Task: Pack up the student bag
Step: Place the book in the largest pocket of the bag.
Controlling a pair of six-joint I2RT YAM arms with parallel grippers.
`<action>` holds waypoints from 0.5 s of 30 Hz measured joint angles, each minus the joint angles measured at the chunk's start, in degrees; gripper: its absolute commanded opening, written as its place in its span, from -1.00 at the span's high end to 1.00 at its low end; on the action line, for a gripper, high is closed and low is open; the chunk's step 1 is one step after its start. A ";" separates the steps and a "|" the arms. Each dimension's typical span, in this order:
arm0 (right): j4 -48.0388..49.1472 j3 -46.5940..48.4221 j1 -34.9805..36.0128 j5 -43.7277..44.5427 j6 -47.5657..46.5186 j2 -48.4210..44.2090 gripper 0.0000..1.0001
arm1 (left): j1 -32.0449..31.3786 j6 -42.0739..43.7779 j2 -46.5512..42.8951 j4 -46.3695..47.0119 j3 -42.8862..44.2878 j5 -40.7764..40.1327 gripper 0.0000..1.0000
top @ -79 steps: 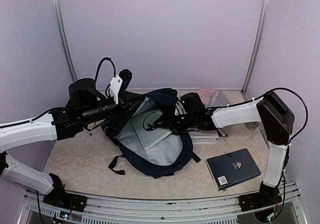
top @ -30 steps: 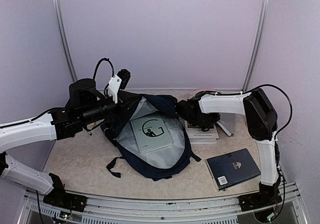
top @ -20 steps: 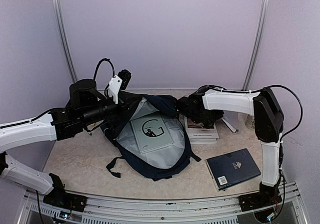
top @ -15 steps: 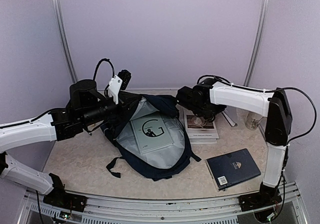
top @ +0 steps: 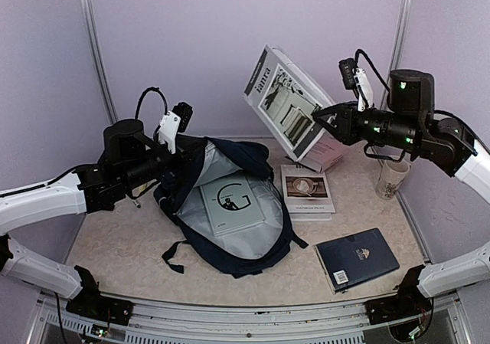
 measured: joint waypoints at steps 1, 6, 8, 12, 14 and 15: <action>1.60 -0.70 -0.02 -4.61 -0.42 0.09 0.75 | 0.31 -0.13 0.00 0.07 0.00 -0.26 1.00; 6.71 -7.96 0.00 -25.27 -0.68 0.31 0.76 | 1.29 -0.66 -0.02 0.22 -0.04 -1.14 1.00; 10.12 -11.50 -0.66 -31.52 0.17 -0.55 0.84 | 1.73 -0.68 -0.17 0.24 -0.35 -1.44 1.00; 14.14 -16.96 -0.57 -40.65 2.51 -1.95 0.98 | 2.25 -0.68 -0.44 0.24 -0.48 -1.60 1.00; 14.27 -18.86 -0.52 -42.45 2.84 -1.22 0.99 | 2.38 -0.83 -0.59 0.24 -0.57 -1.46 1.00; 14.73 -20.22 -0.44 -44.02 3.04 -0.39 0.99 | 2.54 -0.90 -0.61 0.24 -0.59 -1.44 1.00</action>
